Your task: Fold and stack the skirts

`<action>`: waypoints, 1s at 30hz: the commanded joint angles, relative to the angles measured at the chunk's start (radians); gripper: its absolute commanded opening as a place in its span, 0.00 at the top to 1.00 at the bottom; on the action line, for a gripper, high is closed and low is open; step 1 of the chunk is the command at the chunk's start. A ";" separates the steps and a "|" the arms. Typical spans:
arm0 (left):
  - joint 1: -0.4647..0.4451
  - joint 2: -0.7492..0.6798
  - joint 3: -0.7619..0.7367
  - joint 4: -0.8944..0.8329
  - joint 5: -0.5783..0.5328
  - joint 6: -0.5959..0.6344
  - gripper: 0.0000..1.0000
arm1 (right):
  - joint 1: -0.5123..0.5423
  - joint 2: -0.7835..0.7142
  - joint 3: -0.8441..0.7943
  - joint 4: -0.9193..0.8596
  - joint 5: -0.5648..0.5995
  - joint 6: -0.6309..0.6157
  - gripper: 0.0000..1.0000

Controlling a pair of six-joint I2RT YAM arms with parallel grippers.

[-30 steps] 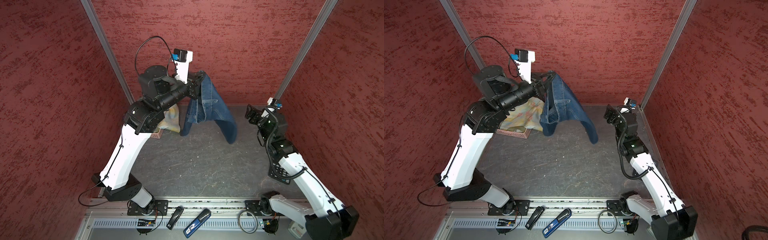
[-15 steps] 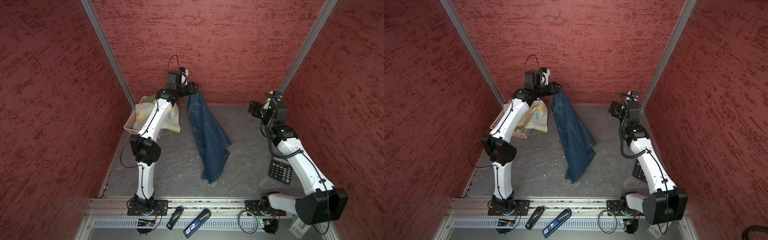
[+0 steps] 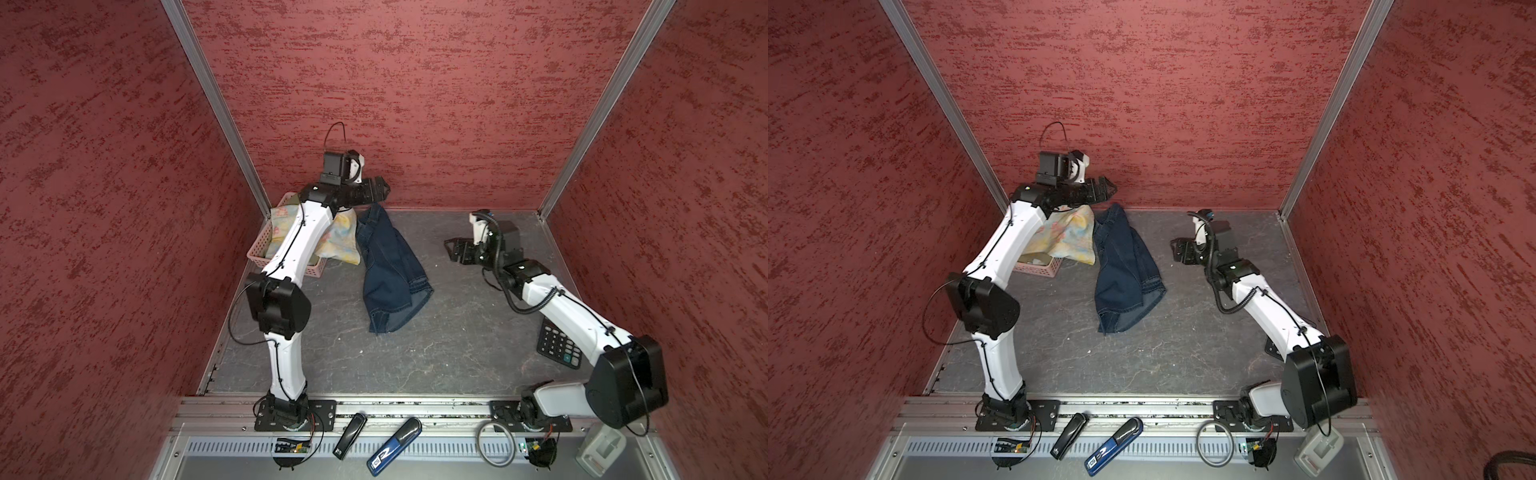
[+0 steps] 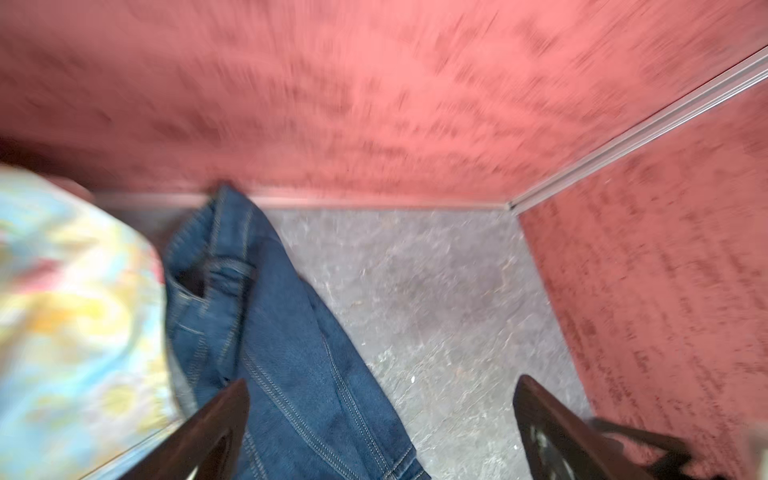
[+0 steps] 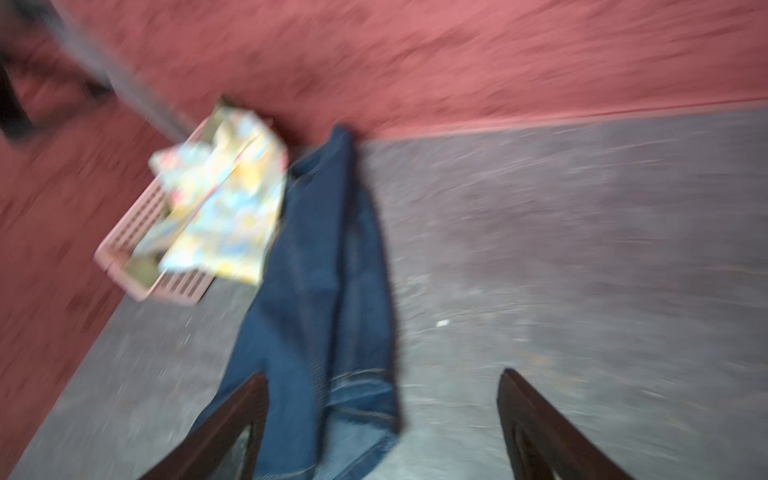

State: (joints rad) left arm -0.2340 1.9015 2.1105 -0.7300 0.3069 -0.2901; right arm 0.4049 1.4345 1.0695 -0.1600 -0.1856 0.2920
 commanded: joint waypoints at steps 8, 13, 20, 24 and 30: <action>0.127 -0.342 -0.433 0.016 -0.050 0.009 0.00 | 0.170 0.315 0.043 0.192 -0.059 0.063 0.17; 0.156 -0.432 -0.586 0.052 -0.012 -0.004 0.01 | 0.181 0.465 0.121 0.179 -0.091 0.060 0.21; 0.179 -0.464 -0.671 0.094 0.019 -0.022 0.02 | 0.204 0.576 0.225 0.121 -0.087 0.061 0.38; 0.185 -0.459 -0.670 0.110 0.036 -0.030 0.02 | 0.209 0.615 0.296 0.055 -0.080 0.036 0.85; 0.191 -0.466 -0.641 0.097 0.046 -0.020 0.02 | 0.203 0.423 0.375 -0.127 0.098 -0.103 1.00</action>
State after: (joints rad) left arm -0.0547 1.4593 1.4464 -0.6495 0.3355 -0.3103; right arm 0.6090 1.9957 1.3766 -0.1810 -0.1883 0.2745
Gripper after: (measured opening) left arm 0.981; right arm 0.059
